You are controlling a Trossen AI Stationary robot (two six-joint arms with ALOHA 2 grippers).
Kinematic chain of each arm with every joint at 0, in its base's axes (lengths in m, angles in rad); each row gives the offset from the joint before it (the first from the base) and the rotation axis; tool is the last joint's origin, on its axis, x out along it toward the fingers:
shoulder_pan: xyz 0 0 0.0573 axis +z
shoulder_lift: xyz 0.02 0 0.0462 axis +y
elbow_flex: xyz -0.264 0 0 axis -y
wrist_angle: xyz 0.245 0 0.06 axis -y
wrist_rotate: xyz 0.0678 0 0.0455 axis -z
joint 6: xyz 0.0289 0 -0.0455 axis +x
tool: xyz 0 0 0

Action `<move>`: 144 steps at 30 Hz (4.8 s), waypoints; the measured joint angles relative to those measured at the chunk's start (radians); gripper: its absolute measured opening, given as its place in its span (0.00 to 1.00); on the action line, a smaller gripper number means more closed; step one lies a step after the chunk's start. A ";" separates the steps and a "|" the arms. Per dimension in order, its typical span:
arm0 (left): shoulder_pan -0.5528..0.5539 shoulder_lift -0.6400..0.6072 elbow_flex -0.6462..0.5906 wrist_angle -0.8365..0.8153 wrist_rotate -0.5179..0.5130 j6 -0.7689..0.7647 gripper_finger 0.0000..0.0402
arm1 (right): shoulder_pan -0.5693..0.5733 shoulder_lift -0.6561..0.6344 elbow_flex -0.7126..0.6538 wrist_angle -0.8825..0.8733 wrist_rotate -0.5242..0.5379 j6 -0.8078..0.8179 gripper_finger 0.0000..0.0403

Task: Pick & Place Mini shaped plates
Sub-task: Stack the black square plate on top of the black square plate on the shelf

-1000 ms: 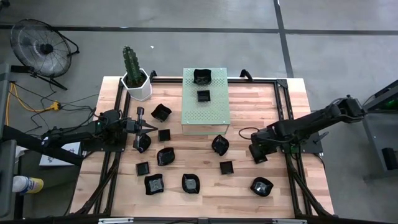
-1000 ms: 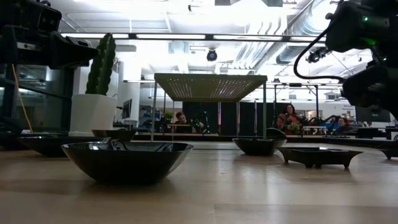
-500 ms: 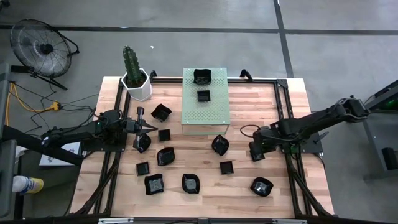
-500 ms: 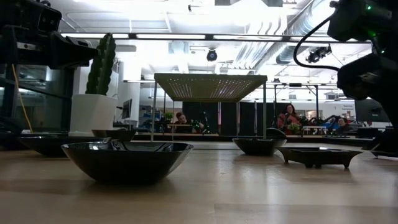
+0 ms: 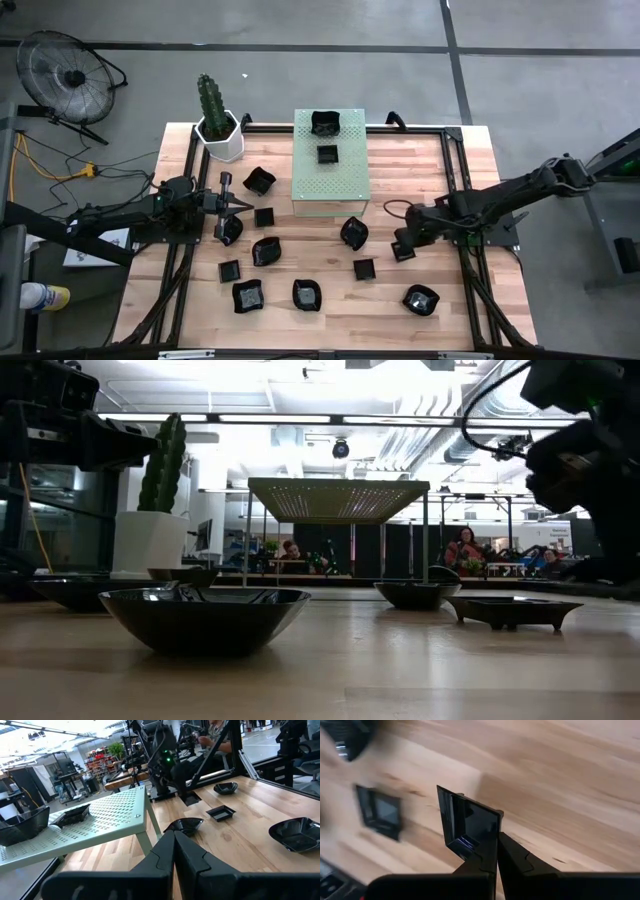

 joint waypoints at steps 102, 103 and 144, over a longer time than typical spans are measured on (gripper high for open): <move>0.000 0.000 0.000 0.000 0.000 0.000 0.01 | -0.695 0.678 1.010 0.002 -0.112 -0.643 0.00; 0.000 0.000 0.000 0.000 0.000 0.000 0.01 | -0.695 0.678 1.010 -0.003 -0.103 -0.644 0.00; 0.000 0.000 0.000 0.000 0.000 0.000 0.01 | -0.695 0.689 1.009 -0.011 -0.050 -0.615 0.00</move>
